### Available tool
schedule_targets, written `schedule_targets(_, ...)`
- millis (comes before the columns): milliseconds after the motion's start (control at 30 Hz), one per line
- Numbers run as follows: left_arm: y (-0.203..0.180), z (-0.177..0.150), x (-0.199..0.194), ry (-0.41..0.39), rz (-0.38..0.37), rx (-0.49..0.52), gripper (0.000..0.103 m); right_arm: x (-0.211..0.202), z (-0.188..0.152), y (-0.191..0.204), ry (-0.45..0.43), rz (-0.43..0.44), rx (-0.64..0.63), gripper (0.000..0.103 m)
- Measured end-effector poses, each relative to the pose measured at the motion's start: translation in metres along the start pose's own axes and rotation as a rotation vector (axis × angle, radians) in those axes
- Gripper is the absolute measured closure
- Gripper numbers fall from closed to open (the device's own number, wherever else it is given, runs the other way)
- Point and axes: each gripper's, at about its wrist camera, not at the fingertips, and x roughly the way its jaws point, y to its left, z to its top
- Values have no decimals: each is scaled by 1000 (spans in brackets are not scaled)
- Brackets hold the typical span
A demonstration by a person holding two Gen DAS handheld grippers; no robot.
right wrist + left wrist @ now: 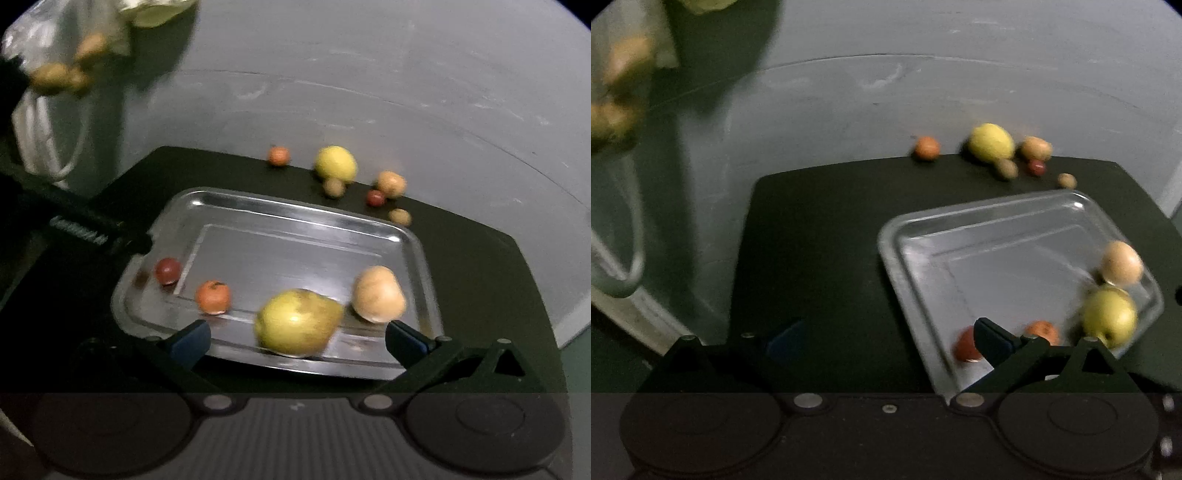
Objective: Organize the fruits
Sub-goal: 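Release the apple with the right gripper while the left gripper releases the tangerine into the tray, then move both grippers past the tray toward the remaining fruits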
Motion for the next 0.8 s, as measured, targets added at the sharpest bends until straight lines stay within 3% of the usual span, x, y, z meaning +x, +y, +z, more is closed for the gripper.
schedule_targets(333, 16, 11, 5, -12, 93, -66, 3, 8, 10, 22, -12, 112, -106, 0)
schedule_targets(800, -1, 26, 19, -18, 108, -85, 2, 14, 21, -4, -78, 143, -94, 0)
